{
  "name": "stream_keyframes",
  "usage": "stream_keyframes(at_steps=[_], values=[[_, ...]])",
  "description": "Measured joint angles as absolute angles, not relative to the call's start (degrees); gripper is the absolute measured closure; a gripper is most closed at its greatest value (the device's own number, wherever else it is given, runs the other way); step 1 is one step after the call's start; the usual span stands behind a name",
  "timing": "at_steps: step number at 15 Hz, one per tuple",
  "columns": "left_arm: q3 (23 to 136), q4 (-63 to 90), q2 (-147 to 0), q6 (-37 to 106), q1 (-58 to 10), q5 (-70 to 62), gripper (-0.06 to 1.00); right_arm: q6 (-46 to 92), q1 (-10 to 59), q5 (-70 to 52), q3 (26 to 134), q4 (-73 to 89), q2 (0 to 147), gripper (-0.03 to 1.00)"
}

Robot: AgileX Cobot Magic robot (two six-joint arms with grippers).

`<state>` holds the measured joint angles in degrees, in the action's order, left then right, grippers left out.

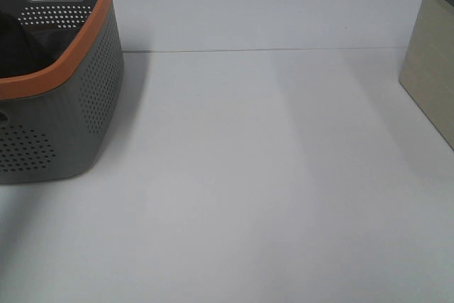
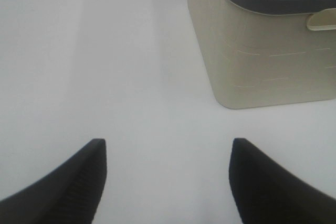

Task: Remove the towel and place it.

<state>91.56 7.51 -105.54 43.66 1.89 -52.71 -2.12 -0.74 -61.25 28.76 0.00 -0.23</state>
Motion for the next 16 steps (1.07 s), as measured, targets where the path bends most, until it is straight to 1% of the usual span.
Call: stream_keyframes(at_steps=[8, 10, 12, 16], values=[[91.96, 7.28, -89.04, 40.68, 1.89, -52.71, 0.94, -2.12, -0.74, -61.25, 28.76, 0.0, -0.23, 0.38], [94.71, 7.33, -86.63, 37.7, 1.89, -52.88, 0.94, -2.12, -0.74, -61.25, 28.76, 0.0, -0.23, 0.38], [100.15, 8.08, -85.66, 32.37, 1.89, -55.69, 0.94, -2.12, -0.74, -61.25, 28.76, 0.0, -0.23, 0.38], [107.49, 10.83, -85.66, 31.46, 1.89, -60.1, 0.94, -2.12, -0.74, -61.25, 28.76, 0.0, -0.23, 0.38]])
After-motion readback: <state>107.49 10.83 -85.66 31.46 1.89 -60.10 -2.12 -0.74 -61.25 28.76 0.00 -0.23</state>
